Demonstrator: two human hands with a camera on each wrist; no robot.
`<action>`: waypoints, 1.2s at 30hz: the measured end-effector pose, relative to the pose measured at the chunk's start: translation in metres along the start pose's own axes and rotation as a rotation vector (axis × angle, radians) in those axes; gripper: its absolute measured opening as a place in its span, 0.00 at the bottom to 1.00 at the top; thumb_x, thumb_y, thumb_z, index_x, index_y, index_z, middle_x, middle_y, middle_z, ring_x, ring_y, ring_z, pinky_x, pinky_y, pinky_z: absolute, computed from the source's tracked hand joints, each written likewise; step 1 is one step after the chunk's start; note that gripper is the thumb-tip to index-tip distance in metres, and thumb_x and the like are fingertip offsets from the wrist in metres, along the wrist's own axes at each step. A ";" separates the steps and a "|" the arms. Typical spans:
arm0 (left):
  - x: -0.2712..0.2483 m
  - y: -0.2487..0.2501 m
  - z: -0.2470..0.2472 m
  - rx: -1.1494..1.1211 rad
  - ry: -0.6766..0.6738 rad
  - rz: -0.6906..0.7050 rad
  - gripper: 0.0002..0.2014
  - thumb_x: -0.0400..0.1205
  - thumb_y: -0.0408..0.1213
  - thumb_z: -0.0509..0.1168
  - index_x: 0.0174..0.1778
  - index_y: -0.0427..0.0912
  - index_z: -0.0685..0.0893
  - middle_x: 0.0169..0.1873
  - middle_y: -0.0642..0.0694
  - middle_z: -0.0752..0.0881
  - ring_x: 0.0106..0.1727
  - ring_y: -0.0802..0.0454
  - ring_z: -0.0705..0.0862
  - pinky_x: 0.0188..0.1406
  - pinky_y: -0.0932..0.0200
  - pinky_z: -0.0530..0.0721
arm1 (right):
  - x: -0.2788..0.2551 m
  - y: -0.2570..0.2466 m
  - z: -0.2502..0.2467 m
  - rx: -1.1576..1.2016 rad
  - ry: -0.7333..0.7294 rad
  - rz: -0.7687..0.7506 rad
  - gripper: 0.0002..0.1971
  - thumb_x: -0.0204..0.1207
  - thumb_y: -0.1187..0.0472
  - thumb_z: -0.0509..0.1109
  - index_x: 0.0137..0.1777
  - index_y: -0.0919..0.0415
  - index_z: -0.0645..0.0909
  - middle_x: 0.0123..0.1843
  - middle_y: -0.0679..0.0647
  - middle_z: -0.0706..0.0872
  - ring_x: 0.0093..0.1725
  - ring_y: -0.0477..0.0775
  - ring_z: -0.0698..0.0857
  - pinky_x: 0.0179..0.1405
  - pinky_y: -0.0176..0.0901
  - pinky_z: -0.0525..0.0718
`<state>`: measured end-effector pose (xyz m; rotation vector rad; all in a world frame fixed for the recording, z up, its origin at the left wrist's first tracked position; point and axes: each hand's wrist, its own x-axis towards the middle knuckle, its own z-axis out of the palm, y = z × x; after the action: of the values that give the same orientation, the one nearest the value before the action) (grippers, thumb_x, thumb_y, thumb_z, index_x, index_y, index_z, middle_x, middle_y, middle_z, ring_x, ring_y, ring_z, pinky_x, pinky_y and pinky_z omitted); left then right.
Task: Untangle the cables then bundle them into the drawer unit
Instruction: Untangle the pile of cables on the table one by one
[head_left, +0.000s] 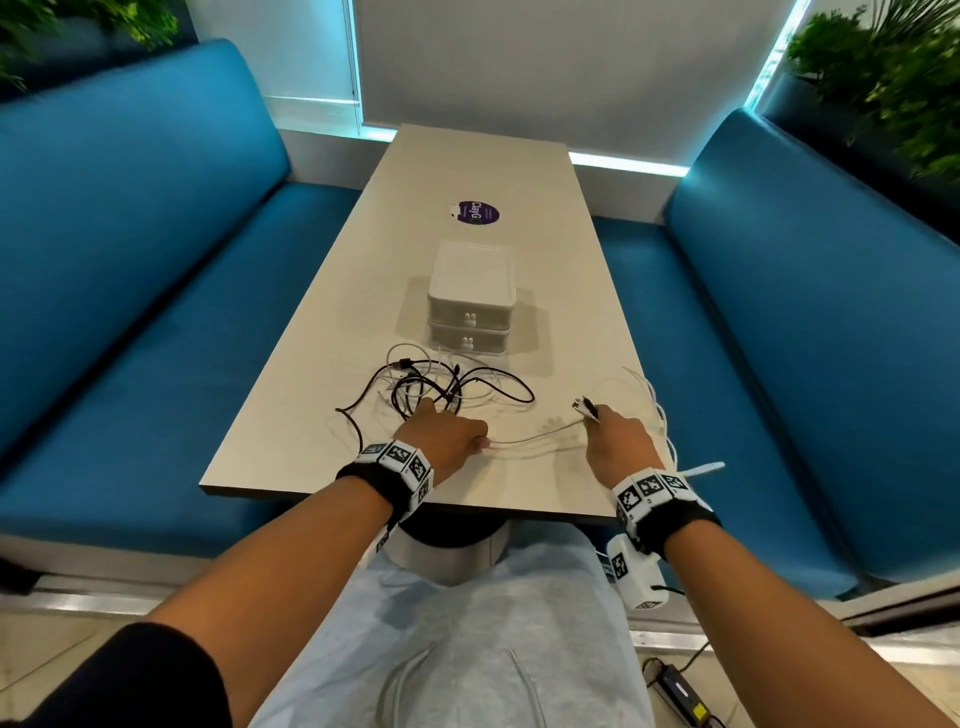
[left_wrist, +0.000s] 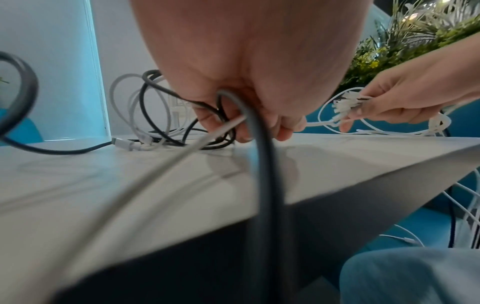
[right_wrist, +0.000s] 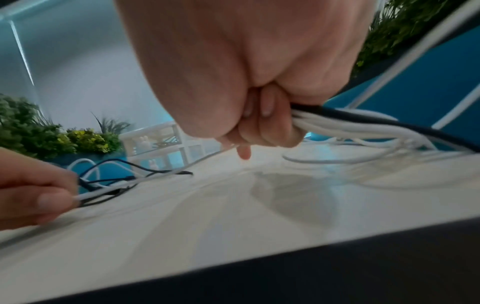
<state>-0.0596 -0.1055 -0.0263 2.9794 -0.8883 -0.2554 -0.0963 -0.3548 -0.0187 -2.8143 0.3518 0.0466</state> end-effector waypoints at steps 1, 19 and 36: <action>0.000 0.002 0.000 0.017 0.003 -0.005 0.14 0.91 0.48 0.49 0.52 0.50 0.79 0.36 0.49 0.82 0.43 0.42 0.81 0.60 0.49 0.64 | -0.001 -0.005 0.003 0.041 0.010 -0.023 0.16 0.87 0.53 0.54 0.67 0.58 0.76 0.50 0.64 0.87 0.47 0.68 0.86 0.43 0.50 0.82; -0.012 -0.002 0.004 -0.127 0.014 -0.014 0.15 0.91 0.48 0.52 0.57 0.45 0.80 0.46 0.39 0.87 0.50 0.37 0.82 0.45 0.53 0.68 | 0.004 -0.007 0.015 -0.086 -0.184 -0.131 0.13 0.85 0.53 0.58 0.58 0.60 0.80 0.53 0.64 0.88 0.52 0.67 0.86 0.46 0.49 0.80; -0.012 0.018 -0.006 -0.117 0.034 -0.027 0.13 0.89 0.46 0.54 0.52 0.49 0.83 0.43 0.44 0.89 0.47 0.41 0.83 0.62 0.48 0.67 | -0.018 -0.055 0.030 0.025 -0.225 -0.387 0.12 0.84 0.53 0.60 0.54 0.59 0.82 0.49 0.62 0.88 0.50 0.66 0.84 0.47 0.53 0.81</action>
<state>-0.0781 -0.1141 -0.0174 2.8809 -0.8006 -0.2468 -0.1002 -0.2907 -0.0303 -2.7623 -0.2409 0.2670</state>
